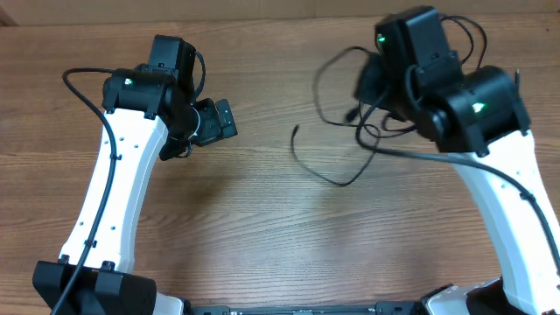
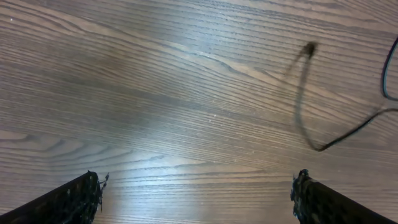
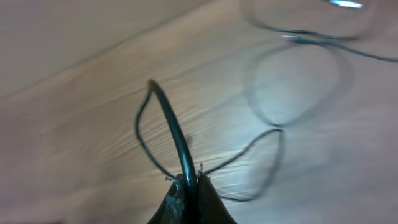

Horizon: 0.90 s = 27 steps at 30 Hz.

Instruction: Untangle cables

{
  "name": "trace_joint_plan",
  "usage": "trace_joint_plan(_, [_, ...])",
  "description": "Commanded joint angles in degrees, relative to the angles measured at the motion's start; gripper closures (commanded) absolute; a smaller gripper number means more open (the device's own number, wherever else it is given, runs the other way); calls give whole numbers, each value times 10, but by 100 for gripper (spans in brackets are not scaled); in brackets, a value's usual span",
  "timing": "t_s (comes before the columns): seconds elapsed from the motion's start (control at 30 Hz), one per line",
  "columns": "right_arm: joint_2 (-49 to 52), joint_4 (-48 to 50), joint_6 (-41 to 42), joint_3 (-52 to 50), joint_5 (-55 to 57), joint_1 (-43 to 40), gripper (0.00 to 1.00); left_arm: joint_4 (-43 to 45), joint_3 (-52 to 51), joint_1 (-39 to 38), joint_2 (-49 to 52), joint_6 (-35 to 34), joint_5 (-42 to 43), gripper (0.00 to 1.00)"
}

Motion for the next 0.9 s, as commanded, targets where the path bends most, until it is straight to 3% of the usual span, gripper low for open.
trace_joint_plan(0.0, [-21, -22, 66, 8, 81, -40, 96, 1, -3, -2, 5, 13, 2, 0])
trace_joint_plan(0.4, [-48, -88, 57, 8, 83, -242, 96, 5, -3, -2, 5, 13, 2, 0])
trace_joint_plan(0.57, [-48, -89, 57, 8, 54, -268, 96, 11, -3, -2, 5, 12, 3, 0])
trace_joint_plan(0.67, [-48, -75, 17, 8, 33, -269, 96, 11, -3, -2, 5, 12, 3, 1])
trace_joint_plan(0.87, [-43, -74, 23, 6, 84, -269, 96, 4, -3, -2, 5, 12, 3, 1])
